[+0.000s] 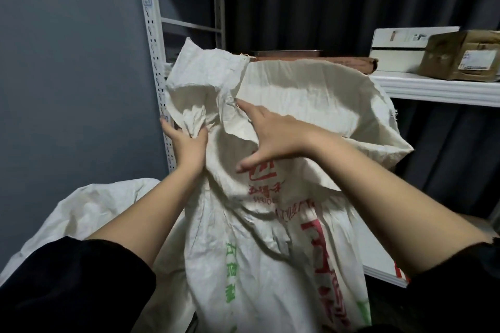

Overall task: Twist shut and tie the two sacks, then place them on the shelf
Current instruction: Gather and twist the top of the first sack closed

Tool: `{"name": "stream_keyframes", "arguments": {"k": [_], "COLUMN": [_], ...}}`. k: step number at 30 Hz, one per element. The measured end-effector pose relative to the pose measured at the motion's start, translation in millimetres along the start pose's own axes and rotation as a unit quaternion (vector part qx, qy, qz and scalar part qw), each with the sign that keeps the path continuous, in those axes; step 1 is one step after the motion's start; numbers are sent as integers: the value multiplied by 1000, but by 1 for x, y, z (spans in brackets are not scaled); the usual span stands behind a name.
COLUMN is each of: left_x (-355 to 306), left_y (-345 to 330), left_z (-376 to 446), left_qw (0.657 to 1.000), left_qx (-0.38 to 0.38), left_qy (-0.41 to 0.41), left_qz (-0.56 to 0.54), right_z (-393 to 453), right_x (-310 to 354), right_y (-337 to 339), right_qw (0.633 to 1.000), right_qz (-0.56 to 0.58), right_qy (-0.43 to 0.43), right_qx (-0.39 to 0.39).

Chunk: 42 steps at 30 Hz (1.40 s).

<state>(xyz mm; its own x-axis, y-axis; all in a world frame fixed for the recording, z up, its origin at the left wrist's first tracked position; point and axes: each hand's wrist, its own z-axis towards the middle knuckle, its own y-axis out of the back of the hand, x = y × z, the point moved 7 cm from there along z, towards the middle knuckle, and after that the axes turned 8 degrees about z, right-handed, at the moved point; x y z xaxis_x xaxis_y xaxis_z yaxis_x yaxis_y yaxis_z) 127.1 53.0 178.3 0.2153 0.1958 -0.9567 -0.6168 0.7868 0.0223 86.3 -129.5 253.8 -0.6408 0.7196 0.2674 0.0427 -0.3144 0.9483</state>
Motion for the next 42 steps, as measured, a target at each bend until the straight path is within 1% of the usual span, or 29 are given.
{"name": "stream_keyframes", "arguments": {"k": [1, 2, 4, 5, 6, 7, 8, 9, 10, 11, 12, 13, 15, 16, 17, 19, 22, 24, 26, 28, 30, 31, 32, 33, 35, 36, 38, 39, 42], "left_x": [-1, 0, 3, 1, -1, -3, -4, -9, -15, -22, -25, -28, -31, -30, -30, -30, -27, -25, -21, -13, -5, -3, -5, -8, -5, -3, -4, -3, 2], "left_y": [2, 3, 5, 4, 3, 0, -3, -6, -10, -13, -16, -17, -17, -19, -20, -22, -23, -23, -20, -12, -2, 0, -2, -4, -17, -24, -38, -44, -51], "left_z": [-2, -1, -2, -4, -6, -8, -10, -14, -15, -18, -19, -21, -25, -27, -31, -36, -36, -33, -24, -10, -4, -5, -11, -21, -39, -47, -56, -57, -56], "left_qw": [1000, 999, 997, 995, 992, 988, 983, 977, 972, 966, 961, 958, 952, 945, 937, 923, 922, 927, 939, 955, 966, 970, 970, 966, 951, 944, 938, 937, 946], "left_qx": [3, 7, 38, 62, 89, 117, 143, 172, 203, 236, 261, 277, 303, 326, 347, 380, 378, 360, 316, 246, 199, 204, 227, 254, 299, 316, 334, 337, 307], "left_qy": [17, 35, 69, 73, 77, 81, 90, 89, 71, 46, 31, 24, 18, 26, 34, 50, 75, 86, 102, 113, 118, 103, 71, 43, 3, -7, -34, -41, 10], "left_qz": [4, -1, -10, -19, -35, -55, -75, -91, -97, -95, -88, -76, -36, -29, -25, -18, -38, -57, -88, -121, -110, -86, -55, -4, 79, 92, 90, 82, 108], "right_z": [4, 8, 7, 5, 5, 7, 13, 23, 32, 42, 48, 53, 59, 59, 61, 62, 60, 57, 54, 48, 43, 43, 44, 46, 45, 43, 40, 40, 41], "right_x": [0, 0, -11, -20, -28, -34, -40, -46, -53, -58, -60, -60, -57, -58, -57, -58, -51, -49, -53, -57, -65, -68, -70, -70, -65, -61, -49, -42, -22], "right_y": [1, 10, 46, 64, 79, 89, 95, 96, 93, 88, 83, 78, 67, 62, 58, 50, 42, 43, 53, 70, 88, 95, 101, 107, 113, 115, 114, 112, 109], "right_qw": [997, 988, 959, 940, 923, 911, 906, 913, 929, 949, 967, 975, 964, 958, 958, 969, 972, 976, 970, 946, 904, 892, 891, 899, 919, 919, 912, 912, 910], "right_qz": [-70, -105, -66, -38, -43, -82, -125, -148, -132, -84, -4, 91, 243, 279, 283, 246, 223, 211, 241, 304, 381, 393, 381, 339, 210, 160, 112, 96, 101], "right_qy": [2, 10, -5, -24, -41, -58, -76, -95, -109, -113, -98, -70, -27, -20, -12, -21, -20, -28, -24, -1, -3, -7, -14, -20, -27, -27, -7, 10, 66], "right_qx": [-41, -113, -275, -337, -379, -401, -396, -369, -329, -281, -235, -190, -104, -67, -37, 5, 75, 51, -22, -115, -192, -221, -248, -276, -332, -360, -393, -399, -397]}}
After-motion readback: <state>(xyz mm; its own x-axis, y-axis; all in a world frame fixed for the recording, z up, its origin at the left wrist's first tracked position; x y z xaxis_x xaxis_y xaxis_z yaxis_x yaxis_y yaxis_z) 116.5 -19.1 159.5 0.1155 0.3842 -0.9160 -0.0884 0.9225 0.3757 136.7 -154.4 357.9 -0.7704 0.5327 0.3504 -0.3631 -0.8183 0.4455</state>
